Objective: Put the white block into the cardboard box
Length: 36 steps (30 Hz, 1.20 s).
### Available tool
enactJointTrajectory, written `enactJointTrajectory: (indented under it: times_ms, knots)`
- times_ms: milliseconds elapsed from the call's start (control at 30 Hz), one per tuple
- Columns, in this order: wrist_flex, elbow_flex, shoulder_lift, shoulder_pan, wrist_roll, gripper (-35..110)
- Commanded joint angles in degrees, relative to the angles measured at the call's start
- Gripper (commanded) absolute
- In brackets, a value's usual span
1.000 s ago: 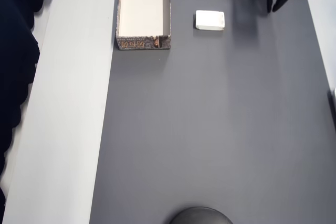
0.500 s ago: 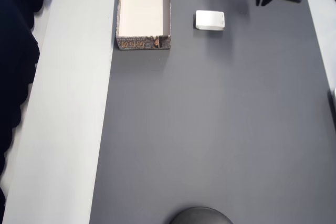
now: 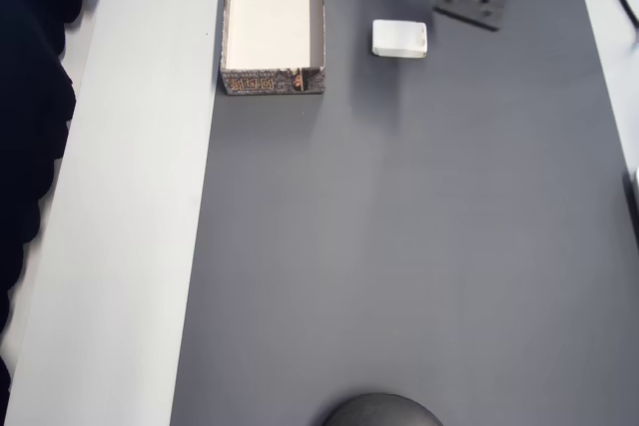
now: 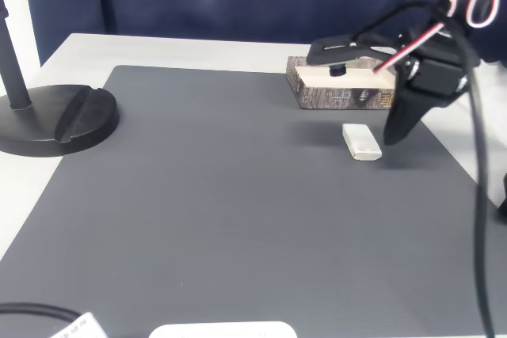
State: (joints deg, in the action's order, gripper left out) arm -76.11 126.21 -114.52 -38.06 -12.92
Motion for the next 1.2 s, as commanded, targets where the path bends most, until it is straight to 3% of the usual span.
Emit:
enactJointTrajectory:
  times_ms: [0,933,1167]
  knots:
    - [-0.53,-7.38,3.34,-2.9,-0.53,-2]
    - [-6.33,-18.11,14.94,-8.09,-14.77,-2]
    - [-6.77,-18.28,15.38,-9.49,-27.6,-2]
